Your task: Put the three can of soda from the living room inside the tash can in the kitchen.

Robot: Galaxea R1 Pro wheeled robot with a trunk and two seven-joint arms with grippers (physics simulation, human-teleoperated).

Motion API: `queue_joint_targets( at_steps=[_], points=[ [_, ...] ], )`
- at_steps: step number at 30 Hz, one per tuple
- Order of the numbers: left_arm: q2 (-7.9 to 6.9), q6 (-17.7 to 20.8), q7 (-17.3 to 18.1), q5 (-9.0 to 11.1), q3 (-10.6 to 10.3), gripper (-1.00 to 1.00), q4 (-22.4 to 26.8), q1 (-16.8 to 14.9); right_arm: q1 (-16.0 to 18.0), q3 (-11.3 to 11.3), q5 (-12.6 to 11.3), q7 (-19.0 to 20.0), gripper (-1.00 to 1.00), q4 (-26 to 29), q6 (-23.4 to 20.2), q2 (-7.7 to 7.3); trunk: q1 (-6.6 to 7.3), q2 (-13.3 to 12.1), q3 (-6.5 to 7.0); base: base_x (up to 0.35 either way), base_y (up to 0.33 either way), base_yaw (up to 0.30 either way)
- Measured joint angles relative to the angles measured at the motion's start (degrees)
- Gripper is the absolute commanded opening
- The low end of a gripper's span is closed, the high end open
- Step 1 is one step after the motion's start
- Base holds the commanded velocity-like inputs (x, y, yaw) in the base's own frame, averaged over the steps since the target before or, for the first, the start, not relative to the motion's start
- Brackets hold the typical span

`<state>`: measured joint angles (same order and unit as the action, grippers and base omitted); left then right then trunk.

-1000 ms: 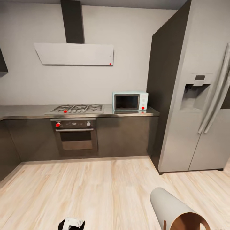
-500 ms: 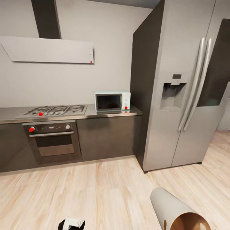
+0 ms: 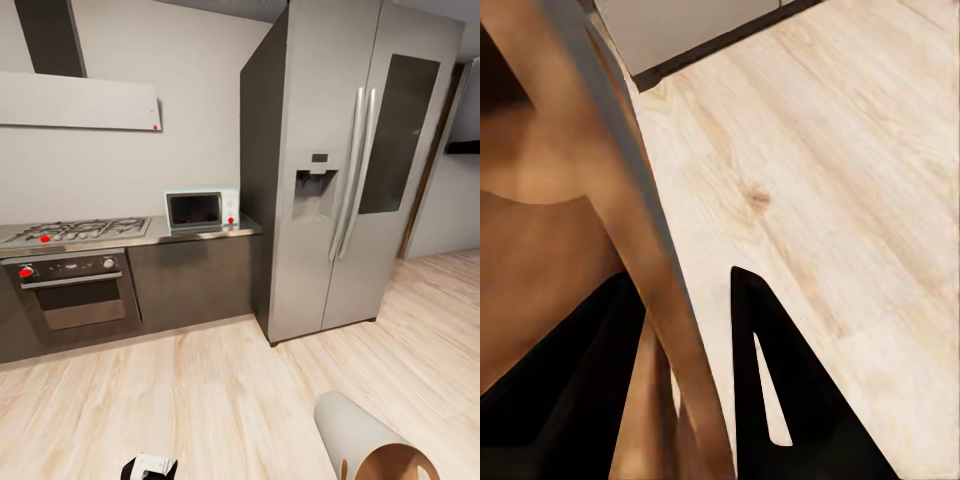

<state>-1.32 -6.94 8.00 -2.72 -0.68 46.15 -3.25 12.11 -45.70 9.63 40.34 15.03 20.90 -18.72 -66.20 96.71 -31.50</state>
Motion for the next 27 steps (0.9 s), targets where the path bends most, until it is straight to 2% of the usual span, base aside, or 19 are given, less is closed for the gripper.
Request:
queue_joint_targets(
  at_steps=[27],
  points=[
    [0.0,0.0,0.0,0.0,-0.03,1.0,0.0,0.0,0.04,0.03,0.01,-0.03,-1.0,0.0,0.02,-0.09,0.0,0.0,-0.87,-0.288,-0.19,-0.22]
  ],
)
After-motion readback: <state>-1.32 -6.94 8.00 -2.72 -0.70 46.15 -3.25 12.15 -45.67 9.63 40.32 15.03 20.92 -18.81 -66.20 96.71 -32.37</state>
